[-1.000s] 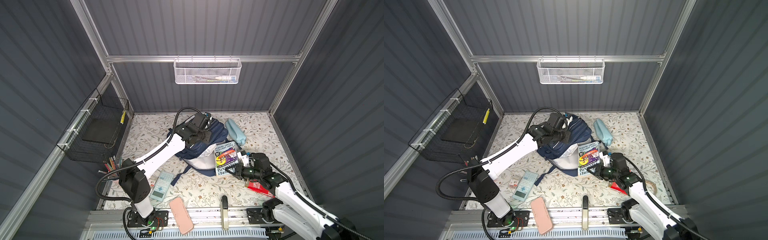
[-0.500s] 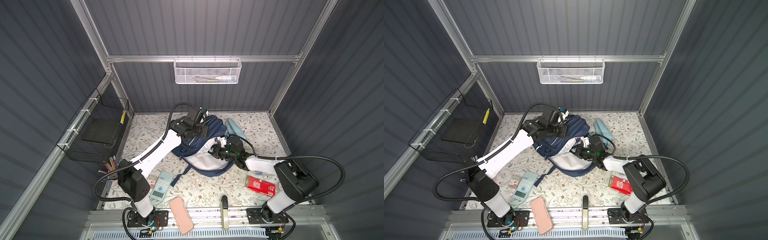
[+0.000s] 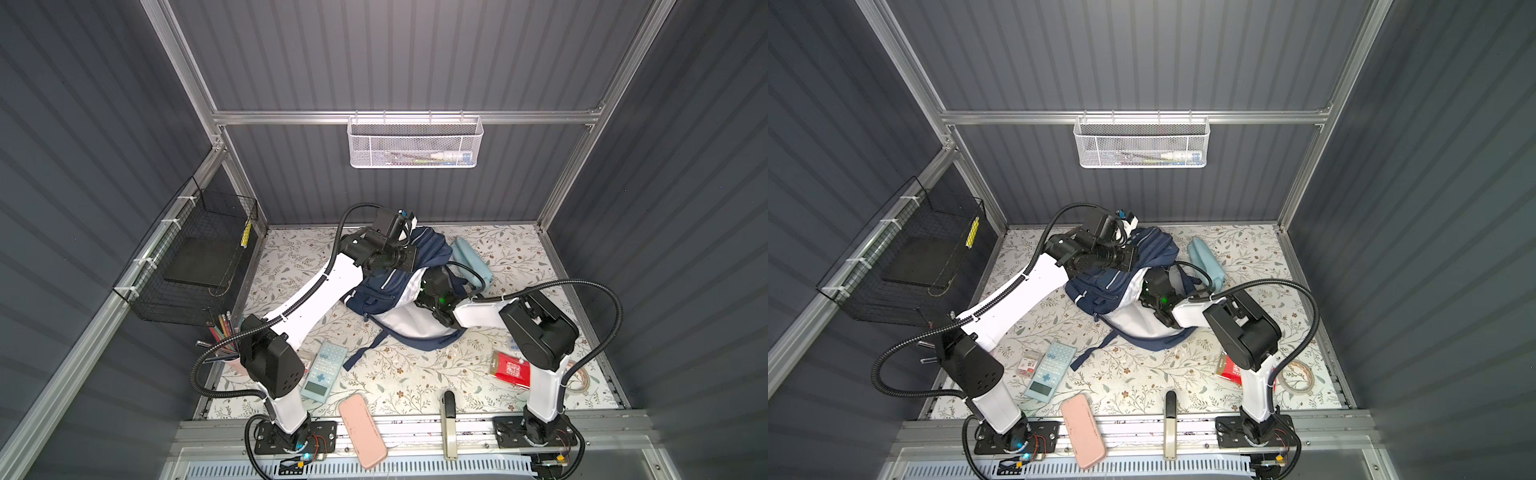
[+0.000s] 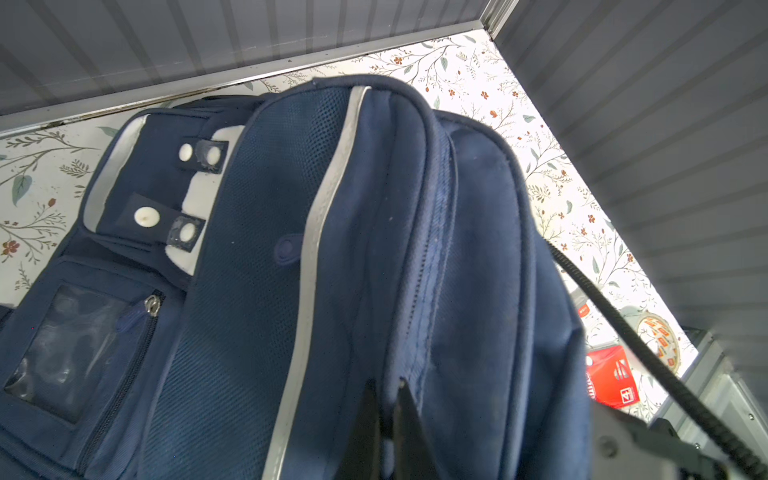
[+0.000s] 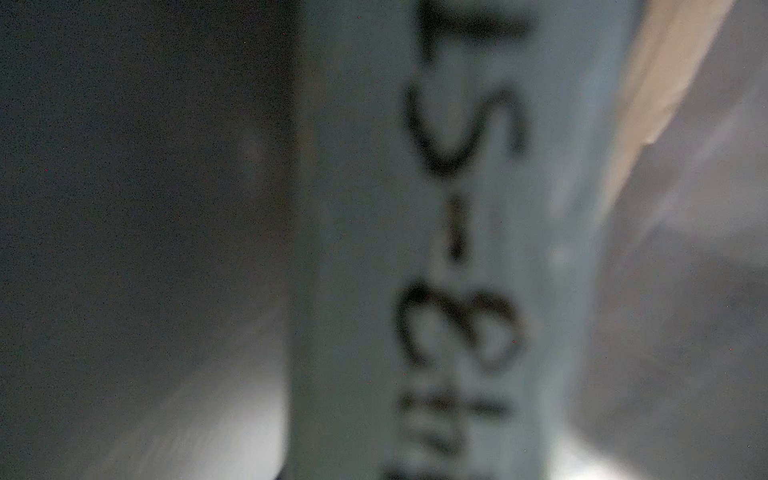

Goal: Pack the student bag
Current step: 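Open the right gripper and withdraw it from the backpack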

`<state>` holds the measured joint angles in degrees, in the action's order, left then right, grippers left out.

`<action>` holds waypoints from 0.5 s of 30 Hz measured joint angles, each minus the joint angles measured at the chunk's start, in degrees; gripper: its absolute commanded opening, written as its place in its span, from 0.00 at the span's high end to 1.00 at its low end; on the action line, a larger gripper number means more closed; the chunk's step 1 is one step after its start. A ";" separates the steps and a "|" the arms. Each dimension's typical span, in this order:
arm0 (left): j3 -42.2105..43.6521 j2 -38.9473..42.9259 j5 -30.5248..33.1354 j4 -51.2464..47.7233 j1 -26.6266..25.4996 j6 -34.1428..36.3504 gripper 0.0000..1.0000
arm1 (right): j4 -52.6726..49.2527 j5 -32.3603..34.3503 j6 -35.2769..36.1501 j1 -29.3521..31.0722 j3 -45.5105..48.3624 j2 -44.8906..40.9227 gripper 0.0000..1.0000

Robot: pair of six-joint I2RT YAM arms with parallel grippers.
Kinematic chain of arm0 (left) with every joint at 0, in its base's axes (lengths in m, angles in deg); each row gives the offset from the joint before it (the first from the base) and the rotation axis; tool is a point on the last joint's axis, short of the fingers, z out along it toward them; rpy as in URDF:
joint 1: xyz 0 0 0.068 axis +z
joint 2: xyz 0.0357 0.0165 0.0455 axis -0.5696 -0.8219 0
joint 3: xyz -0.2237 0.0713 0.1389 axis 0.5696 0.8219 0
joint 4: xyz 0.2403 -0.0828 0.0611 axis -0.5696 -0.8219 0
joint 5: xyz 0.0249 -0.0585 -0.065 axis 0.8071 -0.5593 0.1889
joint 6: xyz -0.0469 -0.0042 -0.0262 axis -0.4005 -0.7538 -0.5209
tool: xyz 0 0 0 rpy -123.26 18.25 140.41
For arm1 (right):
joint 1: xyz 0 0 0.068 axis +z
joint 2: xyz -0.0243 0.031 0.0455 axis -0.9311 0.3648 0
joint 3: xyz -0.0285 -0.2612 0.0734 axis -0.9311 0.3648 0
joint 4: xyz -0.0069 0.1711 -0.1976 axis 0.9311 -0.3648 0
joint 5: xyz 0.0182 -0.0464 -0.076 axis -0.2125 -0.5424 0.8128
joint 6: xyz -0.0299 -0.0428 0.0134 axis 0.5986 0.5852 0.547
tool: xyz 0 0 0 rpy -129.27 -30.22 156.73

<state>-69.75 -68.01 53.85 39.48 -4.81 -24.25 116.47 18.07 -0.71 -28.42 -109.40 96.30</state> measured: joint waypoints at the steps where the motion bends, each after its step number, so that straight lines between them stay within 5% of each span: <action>1: 0.00 0.00 0.00 0.02 0.13 -0.09 1.00 | -0.74 0.74 -0.13 0.28 -1.09 0.57 0.88; 4: 0.00 0.00 0.07 0.02 0.39 -0.22 1.00 | -1.51 1.92 -0.52 0.83 -4.00 2.45 0.78; 6: 0.00 0.00 0.17 0.02 0.74 -0.22 1.00 | -1.57 1.90 -0.44 0.90 -5.51 3.78 0.60; 9: 0.00 0.00 -0.22 0.00 1.31 -0.22 1.00 | -1.31 1.33 0.31 1.05 -5.64 4.02 0.45; 15: 0.26 0.00 -1.64 0.48 1.88 -0.63 1.00 | -2.25 -2.21 0.83 0.46 -3.19 2.36 0.29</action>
<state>-69.49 -68.01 52.21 39.96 -2.93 -24.88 114.22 15.86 0.12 -27.96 -112.59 98.67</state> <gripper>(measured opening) 0.068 0.674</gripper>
